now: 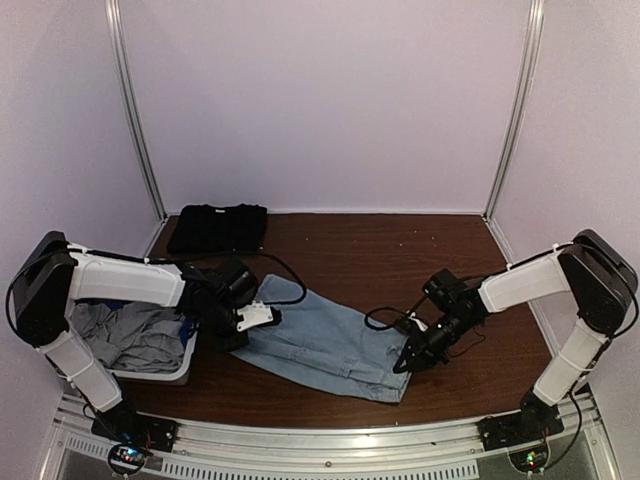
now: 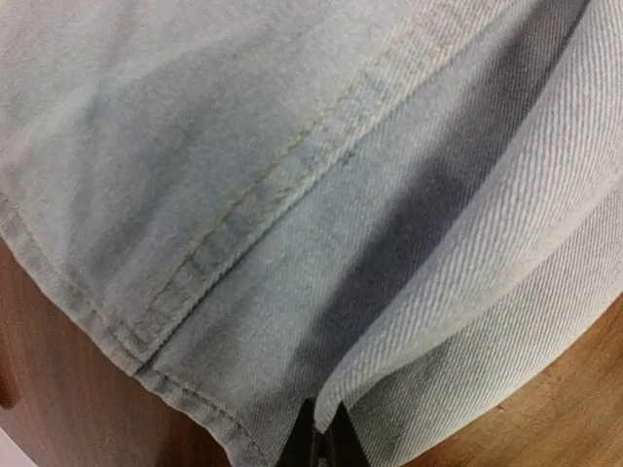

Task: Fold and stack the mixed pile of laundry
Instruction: Adjust the rectangle-folded skirt at the center of the board, then rotate the rectangle-folded skirt at the center of the board.

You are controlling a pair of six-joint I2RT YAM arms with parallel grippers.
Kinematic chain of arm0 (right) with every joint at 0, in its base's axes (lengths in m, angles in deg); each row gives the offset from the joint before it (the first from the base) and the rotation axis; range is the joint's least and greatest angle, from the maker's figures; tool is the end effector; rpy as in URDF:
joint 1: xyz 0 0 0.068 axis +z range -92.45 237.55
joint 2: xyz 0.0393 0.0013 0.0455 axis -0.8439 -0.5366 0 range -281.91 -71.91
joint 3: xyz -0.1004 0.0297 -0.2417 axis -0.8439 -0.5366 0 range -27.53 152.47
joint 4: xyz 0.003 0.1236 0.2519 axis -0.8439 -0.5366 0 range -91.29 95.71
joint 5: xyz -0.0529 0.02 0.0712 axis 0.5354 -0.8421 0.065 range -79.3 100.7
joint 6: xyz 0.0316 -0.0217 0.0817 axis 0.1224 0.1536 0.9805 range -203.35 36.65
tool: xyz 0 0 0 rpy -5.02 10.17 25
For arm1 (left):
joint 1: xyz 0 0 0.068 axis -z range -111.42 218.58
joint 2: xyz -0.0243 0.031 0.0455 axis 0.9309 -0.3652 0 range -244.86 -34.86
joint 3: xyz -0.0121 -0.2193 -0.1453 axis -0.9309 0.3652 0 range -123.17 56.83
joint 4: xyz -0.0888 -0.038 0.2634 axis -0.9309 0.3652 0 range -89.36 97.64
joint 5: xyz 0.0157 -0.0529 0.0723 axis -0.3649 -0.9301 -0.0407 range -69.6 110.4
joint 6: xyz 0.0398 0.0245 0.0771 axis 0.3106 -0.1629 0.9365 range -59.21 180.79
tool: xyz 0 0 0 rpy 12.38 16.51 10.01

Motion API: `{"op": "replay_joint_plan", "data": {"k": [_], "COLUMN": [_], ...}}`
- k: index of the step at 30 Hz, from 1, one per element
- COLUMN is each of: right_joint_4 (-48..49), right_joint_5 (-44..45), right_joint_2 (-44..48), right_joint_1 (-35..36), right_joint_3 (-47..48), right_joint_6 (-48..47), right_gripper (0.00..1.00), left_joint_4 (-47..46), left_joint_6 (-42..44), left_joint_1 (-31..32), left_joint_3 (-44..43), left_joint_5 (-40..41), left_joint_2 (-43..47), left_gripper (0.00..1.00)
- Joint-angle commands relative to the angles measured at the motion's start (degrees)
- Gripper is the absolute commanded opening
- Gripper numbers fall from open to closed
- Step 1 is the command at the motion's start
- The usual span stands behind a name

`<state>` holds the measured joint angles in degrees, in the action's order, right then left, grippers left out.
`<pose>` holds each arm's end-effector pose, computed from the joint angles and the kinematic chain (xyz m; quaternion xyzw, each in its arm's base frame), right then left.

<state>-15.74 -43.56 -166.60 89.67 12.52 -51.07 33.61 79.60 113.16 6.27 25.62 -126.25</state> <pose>0.1958 0.2003 0.0677 0.0540 -0.8835 -0.4405 0.1500 0.2254 -0.2119 0.0915 0.5141 0.8449 0.0125 0.1473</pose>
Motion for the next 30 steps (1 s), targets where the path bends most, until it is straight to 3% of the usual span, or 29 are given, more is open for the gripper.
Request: {"op": "replay_joint_plan", "data": {"k": [1,4,6,7,10,13,18,22,30], "right_joint_4": [-2.4,-8.0,-13.0,-15.2,-18.0,-18.2,-20.7,-19.7,-15.7], "right_joint_5": [4.5,5.4,7.3,8.6,12.1,14.7,15.6,12.7,9.6], "right_joint_2": [-1.8,3.8,9.4,12.1,18.8,20.2,9.8,4.6,-2.5], "right_joint_1": [-0.1,-0.2,-0.3,-0.3,-1.2,-3.3,-3.9,-1.8,5.1], "right_joint_3": [2.1,4.6,7.2,8.6,11.9,14.3,21.2,24.5,15.3], "right_joint_6": [-4.2,-7.3,-9.0,-9.3,-8.3,-9.3,-16.7,-19.3,-21.4], "right_gripper": [0.16,0.37,0.47,0.51,0.62,0.63,0.47,0.41,0.34], "left_joint_4": [1.0,0.9,-0.5,-1.5,-6.2,-8.6,0.2,-0.5,3.9], "left_joint_6": [-2.0,-2.9,-4.0,-4.8,-11.7,-17.6,-18.6,-18.6,-23.4], "left_joint_1": [-0.4,-0.3,-0.3,-0.4,-0.4,-0.5,-0.1,3.4,3.8], "left_joint_3": [-2.7,-4.9,-5.8,-6.0,-6.2,-7.2,-14.8,-13.4,-10.6], "left_joint_5": [1.7,0.0,1.3,2.2,6.9,7.1,-1.8,-3.0,-2.8], "left_joint_2": [-1.6,4.9,11.0,13.9,20.0,21.0,8.0,3.3,-6.8], "left_gripper": [0.22,0.55,0.93,0.97,0.98,0.98,0.98,0.98,0.88]}}
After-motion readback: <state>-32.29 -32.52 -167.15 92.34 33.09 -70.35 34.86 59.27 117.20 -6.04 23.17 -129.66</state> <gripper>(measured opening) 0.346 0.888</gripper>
